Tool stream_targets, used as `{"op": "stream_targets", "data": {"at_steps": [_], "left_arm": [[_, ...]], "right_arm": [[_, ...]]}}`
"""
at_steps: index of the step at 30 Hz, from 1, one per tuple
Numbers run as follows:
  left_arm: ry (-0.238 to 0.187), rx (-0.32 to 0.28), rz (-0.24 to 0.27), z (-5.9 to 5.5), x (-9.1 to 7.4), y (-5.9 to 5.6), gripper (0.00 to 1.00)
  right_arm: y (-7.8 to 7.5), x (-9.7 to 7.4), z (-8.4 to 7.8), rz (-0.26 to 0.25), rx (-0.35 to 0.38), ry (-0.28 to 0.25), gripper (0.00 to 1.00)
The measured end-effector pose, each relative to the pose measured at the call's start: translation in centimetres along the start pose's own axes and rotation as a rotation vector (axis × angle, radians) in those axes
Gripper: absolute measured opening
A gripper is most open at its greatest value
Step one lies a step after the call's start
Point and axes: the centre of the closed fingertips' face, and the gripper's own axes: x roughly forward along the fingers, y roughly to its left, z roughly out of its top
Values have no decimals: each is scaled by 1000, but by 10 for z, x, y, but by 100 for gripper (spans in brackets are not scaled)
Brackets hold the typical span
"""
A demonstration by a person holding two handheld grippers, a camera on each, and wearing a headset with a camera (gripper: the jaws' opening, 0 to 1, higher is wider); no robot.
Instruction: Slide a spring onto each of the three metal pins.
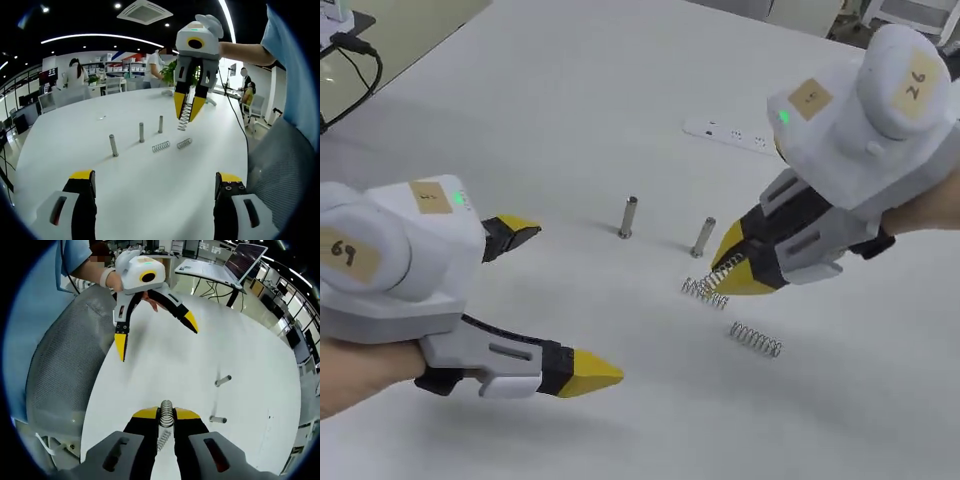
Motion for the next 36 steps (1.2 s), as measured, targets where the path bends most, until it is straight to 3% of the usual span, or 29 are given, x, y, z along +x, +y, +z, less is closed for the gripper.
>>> {"op": "stream_targets", "data": {"at_steps": [3,15,18,23,33,36], "left_arm": [[8,4,2,-4,1,1,96],[4,-2,12,-3,1,1,96],[4,-2,11,-4,1,1,95],[9,-4,9,-5,2,-1,95],[13,-7,-1,-7,2,-3,94],[17,-5,-7,-8,3,-4,94]], "right_arm": [[-17,-1,1,-5,-16,19,8],[-60,-4,18,-6,-119,82,8],[-80,0,20,-5,-133,91,8],[-99,5,26,-7,-164,115,8],[-105,19,36,18,-207,159,8],[-116,30,33,31,-224,184,8]]}}
